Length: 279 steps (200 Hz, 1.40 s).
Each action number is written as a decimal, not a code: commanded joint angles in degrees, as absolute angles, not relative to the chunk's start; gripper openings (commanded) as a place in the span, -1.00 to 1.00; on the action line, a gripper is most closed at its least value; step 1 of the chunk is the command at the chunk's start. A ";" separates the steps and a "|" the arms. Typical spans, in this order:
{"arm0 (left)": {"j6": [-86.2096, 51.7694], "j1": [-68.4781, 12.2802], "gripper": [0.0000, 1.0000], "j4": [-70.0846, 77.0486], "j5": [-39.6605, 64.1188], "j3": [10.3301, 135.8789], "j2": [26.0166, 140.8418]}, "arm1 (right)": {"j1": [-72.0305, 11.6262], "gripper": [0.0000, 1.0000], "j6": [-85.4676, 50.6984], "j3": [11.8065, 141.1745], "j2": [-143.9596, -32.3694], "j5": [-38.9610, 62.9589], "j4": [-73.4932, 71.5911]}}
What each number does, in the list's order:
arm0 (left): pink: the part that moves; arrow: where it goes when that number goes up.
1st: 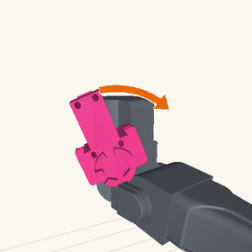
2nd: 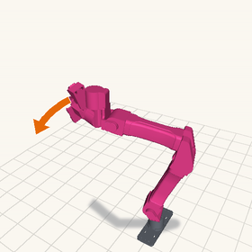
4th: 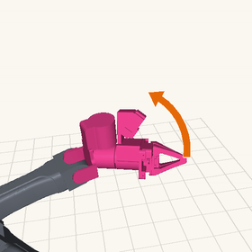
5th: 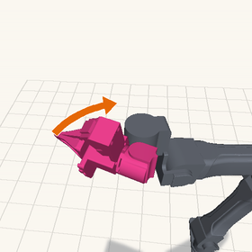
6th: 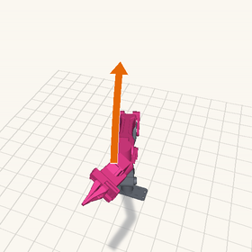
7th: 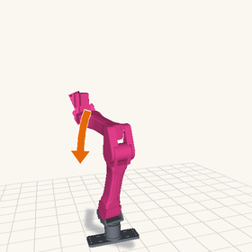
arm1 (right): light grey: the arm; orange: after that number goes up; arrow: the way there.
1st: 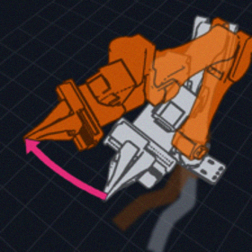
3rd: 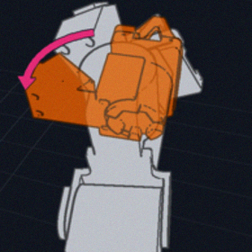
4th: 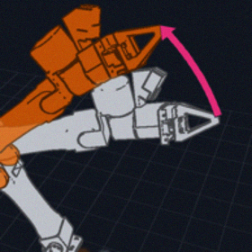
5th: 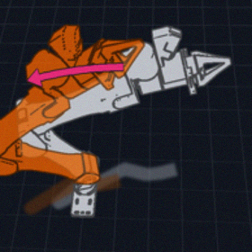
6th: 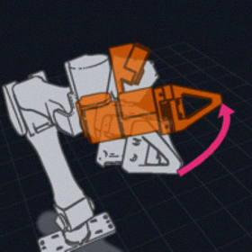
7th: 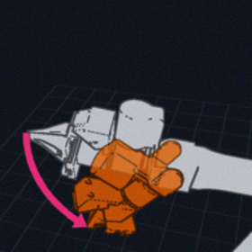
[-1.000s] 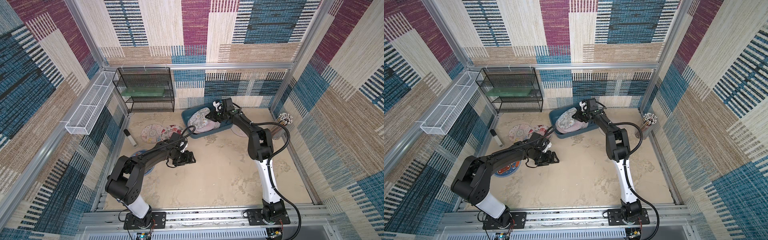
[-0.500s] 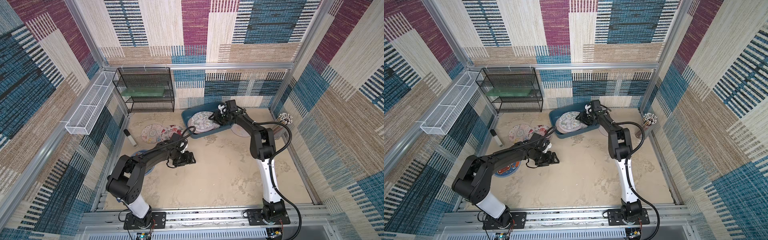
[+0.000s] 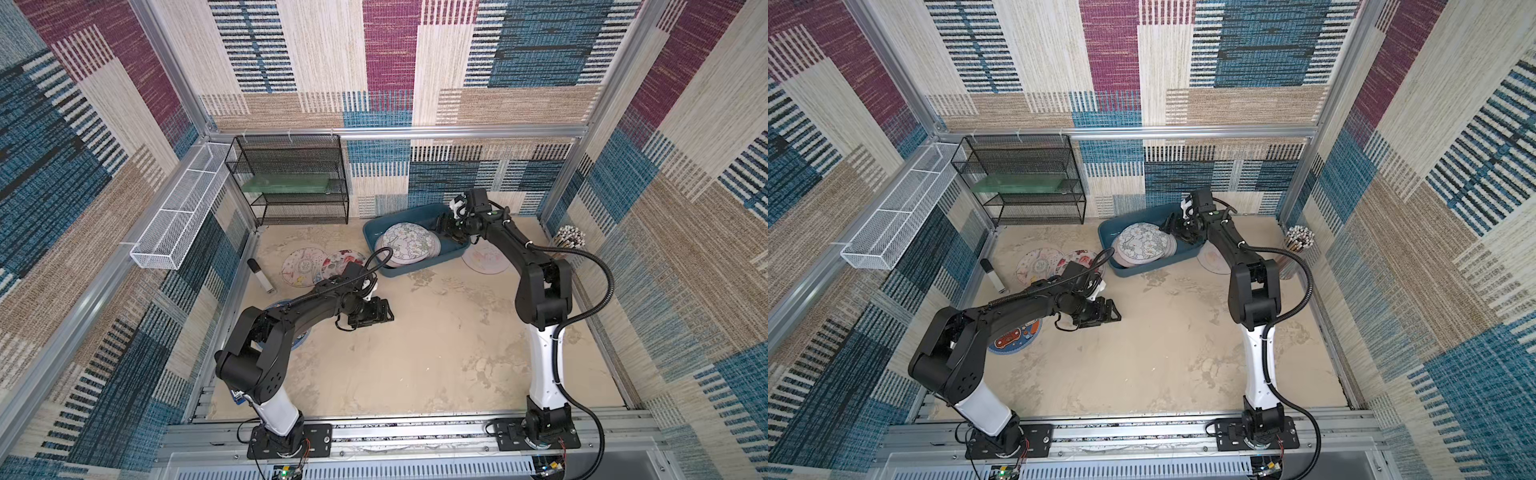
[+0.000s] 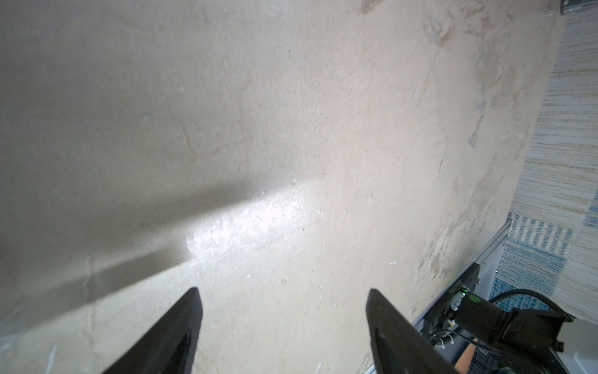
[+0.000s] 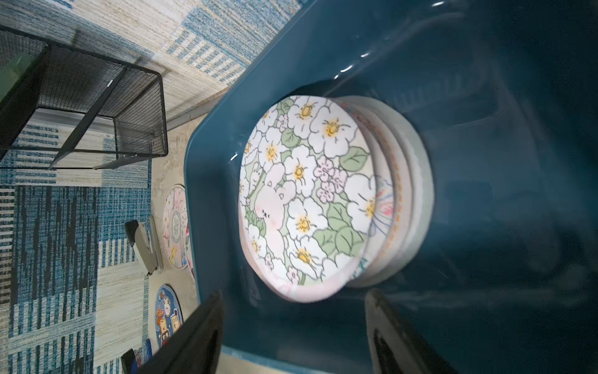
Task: Put the coasters into the storage box
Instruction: Place the coaster in the storage box, then move the coaster to the center of the board.
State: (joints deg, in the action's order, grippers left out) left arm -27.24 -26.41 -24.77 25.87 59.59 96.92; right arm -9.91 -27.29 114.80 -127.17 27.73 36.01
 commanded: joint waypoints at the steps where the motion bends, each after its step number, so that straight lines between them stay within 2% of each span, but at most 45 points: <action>1: -26.73 -26.62 0.57 -24.60 26.28 61.46 97.83 | -7.66 0.47 -23.66 111.76 -122.69 23.59 38.74; 42: -26.63 -27.37 0.57 -24.69 26.89 63.69 99.81 | -0.24 0.51 -18.99 109.14 -120.21 20.95 42.31; 84: -26.41 -28.21 0.57 -25.03 27.22 65.35 101.33 | 3.79 0.59 -15.74 114.52 -126.07 13.22 44.50; 98: -26.34 -28.45 0.57 -25.27 27.10 65.65 101.51 | 3.54 0.61 -14.95 115.86 -127.87 8.58 43.67; 129: -26.37 -28.65 0.57 -25.65 26.80 65.83 101.57 | 4.28 0.60 -16.52 121.78 -133.93 6.93 45.16; 186: -26.69 -28.74 0.57 -25.58 26.53 66.27 102.08 | 4.75 0.63 -22.66 119.29 -135.63 3.08 37.38; 217: -26.80 -28.74 0.57 -25.36 26.54 66.34 102.35 | 5.13 0.72 -22.88 121.08 -137.54 2.42 35.58; 279: -26.55 -28.74 0.57 -25.22 26.88 66.86 103.35 | 5.96 0.73 -28.61 119.97 -139.68 0.35 33.88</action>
State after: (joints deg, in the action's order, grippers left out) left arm -27.03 -28.67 -25.30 26.09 66.04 102.85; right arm 5.50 -24.97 120.79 -139.13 1.43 36.73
